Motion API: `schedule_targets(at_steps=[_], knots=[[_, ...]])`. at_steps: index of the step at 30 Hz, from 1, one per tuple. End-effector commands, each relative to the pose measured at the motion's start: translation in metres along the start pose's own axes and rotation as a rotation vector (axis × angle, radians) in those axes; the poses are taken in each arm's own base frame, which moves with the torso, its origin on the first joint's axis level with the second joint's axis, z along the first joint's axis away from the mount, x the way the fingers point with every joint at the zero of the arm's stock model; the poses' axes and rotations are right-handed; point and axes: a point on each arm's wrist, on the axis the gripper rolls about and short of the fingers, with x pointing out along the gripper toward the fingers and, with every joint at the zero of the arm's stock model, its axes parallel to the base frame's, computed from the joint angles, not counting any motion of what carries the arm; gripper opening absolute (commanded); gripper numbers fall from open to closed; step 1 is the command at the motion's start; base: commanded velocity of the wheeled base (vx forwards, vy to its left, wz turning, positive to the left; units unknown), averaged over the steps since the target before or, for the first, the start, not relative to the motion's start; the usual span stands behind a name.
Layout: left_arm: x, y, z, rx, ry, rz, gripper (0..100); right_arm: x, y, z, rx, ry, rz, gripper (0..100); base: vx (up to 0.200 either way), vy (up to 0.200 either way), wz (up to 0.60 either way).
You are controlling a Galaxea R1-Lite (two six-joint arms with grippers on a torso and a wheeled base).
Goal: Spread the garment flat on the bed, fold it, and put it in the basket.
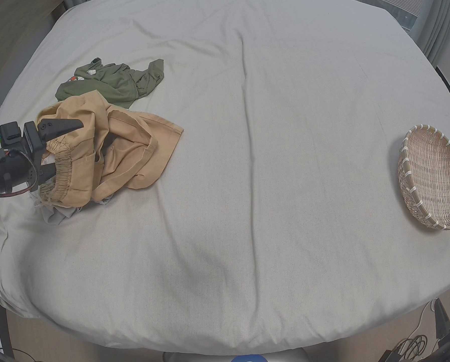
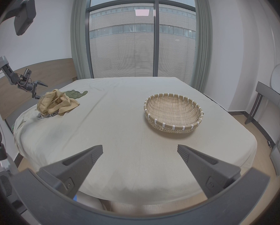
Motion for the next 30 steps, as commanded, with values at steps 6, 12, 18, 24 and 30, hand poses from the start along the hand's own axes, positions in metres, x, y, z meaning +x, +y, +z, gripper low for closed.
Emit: schedule_targets(at_steps=[6,12,18,24,30], knots=[[0.026,0.018,0.003,-0.007,0.005,-0.008,100,0.001,0.0,-0.005,0.0,0.009,0.001,100,0.0,0.0,0.0],[0.029,0.016,0.001,-0.005,0.016,-0.017,100,0.001,0.0,-0.005,0.0,0.009,0.001,100,0.0,0.0,0.0],[0.036,0.013,0.003,0.003,0.023,-0.028,100,0.001,0.0,-0.005,0.0,0.009,0.001,100,0.0,0.0,0.0],[0.039,0.012,0.003,0.007,0.027,-0.031,0,0.001,0.0,-0.005,0.0,0.009,0.001,100,0.0,0.0,0.0],[0.029,0.005,0.004,0.026,0.003,-0.046,0,0.001,0.0,-0.005,0.0,0.011,-0.001,100,0.0,0.0,0.0]])
